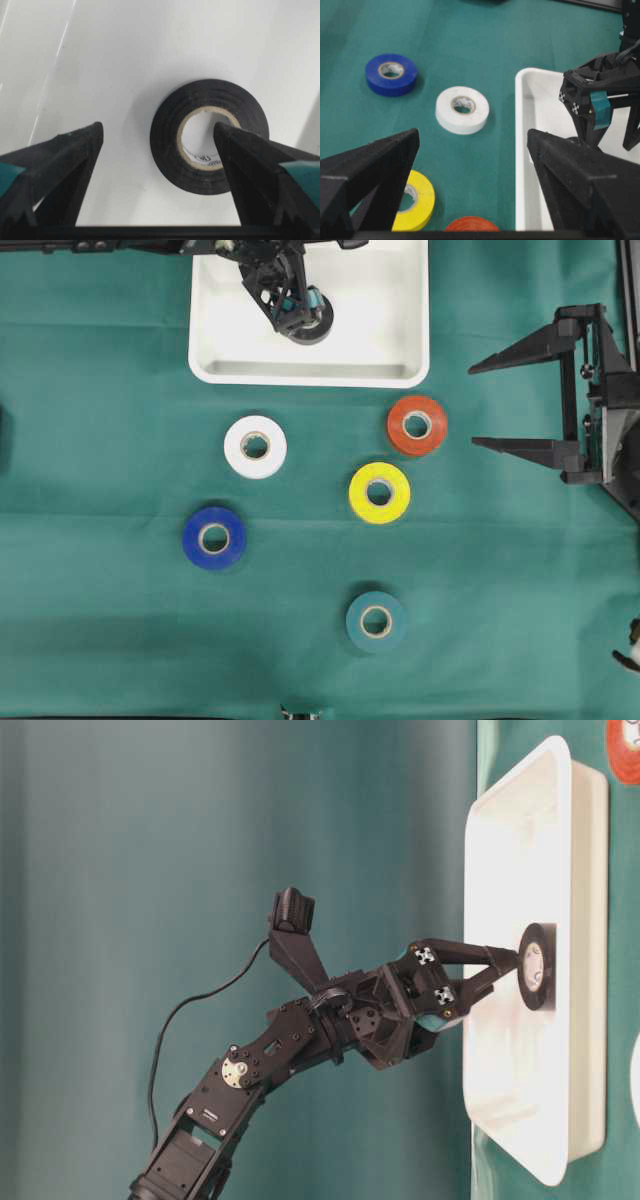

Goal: Pick up the tape from a random location and place it into the white case.
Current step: 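Open the left gripper to release the black tape roll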

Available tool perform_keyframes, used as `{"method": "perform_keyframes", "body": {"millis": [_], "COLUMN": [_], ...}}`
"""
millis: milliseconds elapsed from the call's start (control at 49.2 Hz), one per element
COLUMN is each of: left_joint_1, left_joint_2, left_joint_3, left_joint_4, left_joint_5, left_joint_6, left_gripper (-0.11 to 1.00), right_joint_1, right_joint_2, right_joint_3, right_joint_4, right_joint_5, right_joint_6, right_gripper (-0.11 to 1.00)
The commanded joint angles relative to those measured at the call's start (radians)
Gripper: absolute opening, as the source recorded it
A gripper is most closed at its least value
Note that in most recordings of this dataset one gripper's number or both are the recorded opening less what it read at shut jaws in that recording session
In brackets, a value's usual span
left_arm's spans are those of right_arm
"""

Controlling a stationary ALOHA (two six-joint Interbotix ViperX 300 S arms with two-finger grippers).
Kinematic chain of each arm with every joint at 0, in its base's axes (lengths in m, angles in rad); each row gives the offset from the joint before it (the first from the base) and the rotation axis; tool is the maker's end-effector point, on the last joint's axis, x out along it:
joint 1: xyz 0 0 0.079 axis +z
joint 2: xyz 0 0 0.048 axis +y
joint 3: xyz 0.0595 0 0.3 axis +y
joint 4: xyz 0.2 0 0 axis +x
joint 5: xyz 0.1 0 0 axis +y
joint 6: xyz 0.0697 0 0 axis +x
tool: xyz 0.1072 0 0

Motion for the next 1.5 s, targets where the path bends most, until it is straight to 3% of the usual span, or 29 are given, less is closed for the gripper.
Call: {"method": "perform_keyframes", "body": {"millis": [0, 589, 955, 1098, 1484], "left_joint_1": [0.002, -0.018, -0.031, -0.083, -0.322], "left_joint_2": [-0.037, -0.296, -0.344, -0.348, -0.377], "left_joint_3": [-0.014, -0.133, -0.129, -0.115, -0.055], "left_joint_4": [-0.002, 0.002, 0.003, 0.002, 0.002], "left_joint_5": [0.014, 0.273, 0.281, 0.279, 0.253], "left_joint_6": [0.002, 0.002, 0.002, 0.0, -0.009], "left_gripper": [0.98, 0.98, 0.98, 0.98, 0.98], "right_joint_1": [-0.002, -0.002, 0.0, -0.002, -0.002], "right_joint_2": [0.005, 0.0, -0.002, -0.002, -0.002], "right_joint_3": [-0.026, -0.032, -0.034, -0.035, -0.041], "right_joint_4": [-0.002, -0.002, 0.0, -0.002, -0.002], "right_joint_5": [-0.005, -0.003, -0.003, -0.003, -0.003], "right_joint_6": [-0.002, 0.003, 0.002, 0.003, 0.008], "right_gripper": [0.91, 0.91, 0.91, 0.91, 0.91]}}
